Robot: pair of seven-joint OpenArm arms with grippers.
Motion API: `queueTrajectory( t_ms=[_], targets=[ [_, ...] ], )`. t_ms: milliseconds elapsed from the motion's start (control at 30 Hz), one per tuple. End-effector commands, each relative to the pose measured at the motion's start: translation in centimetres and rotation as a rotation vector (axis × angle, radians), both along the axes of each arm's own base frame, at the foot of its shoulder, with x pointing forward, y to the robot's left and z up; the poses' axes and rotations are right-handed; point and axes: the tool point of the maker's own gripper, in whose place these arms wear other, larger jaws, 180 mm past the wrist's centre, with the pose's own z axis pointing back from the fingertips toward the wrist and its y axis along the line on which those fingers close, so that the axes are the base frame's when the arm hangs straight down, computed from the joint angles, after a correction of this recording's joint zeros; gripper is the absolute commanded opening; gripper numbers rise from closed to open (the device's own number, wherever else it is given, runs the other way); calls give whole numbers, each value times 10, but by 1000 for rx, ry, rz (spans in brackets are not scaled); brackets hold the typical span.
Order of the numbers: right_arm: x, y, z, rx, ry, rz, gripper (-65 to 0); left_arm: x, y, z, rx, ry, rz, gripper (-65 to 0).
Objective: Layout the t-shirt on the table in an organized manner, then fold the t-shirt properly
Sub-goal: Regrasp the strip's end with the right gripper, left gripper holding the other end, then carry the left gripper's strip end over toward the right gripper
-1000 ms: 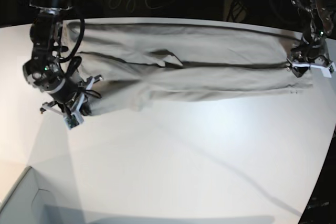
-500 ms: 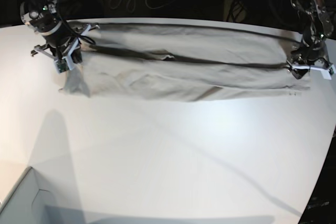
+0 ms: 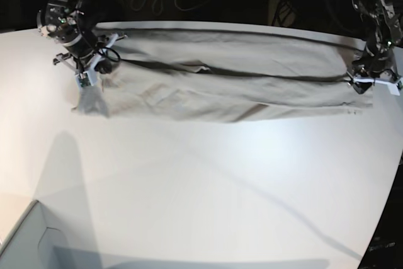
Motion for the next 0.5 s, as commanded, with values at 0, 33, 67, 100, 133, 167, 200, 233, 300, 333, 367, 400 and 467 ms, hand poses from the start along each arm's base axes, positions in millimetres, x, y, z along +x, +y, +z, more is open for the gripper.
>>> queueTrajectory(
  t_ms=[0, 33, 67, 100, 133, 167, 200, 233, 300, 333, 367, 400, 467],
  targets=[
    [0, 1, -1, 7, 1, 5, -650, 8, 9, 13, 24, -36, 0, -319],
    [-2, 3, -5, 18, 6, 5, -650, 8, 9, 13, 24, -36, 0, -356],
    [-4, 3, -8, 24, 12, 3, -650, 8, 9, 13, 24, -36, 0, -408],
    [-5, 4, -10, 28, 19, 2, -650, 8, 9, 13, 24, -36, 0, -479],
    [-3, 5, -11, 32, 20, 1, -650, 8, 9, 13, 27, -36, -1, -561],
    [-3, 5, -13, 35, 25, 0, -650, 8, 9, 13, 28, -35, -1, -630],
    [-4, 6, -17, 41, 35, -1, -650, 11, 9, 14, 28, -41, -1, -650],
    [-6, 6, -21, 47, 45, -3, -650, 12, 9, 15, 28, -44, -1, -650],
    [1, 8, -22, 57, 43, -5, -650, 13, 9, 19, 29, -56, 2, -639],
    [2, 9, -25, 64, 48, -7, -650, 15, 10, 24, 36, -71, 0, -650],
    [3, 10, -28, 71, 55, -8, -650, 21, 11, 35, 54, -96, -9, -650],
    [7, 10, -27, 72, 50, -8, -650, 25, 9, 44, 68, -117, -19, -650],
    [12, 5, -29, 70, 55, -7, -650, 28, 7, 70, 118, -169, -51, -650]
  ],
)
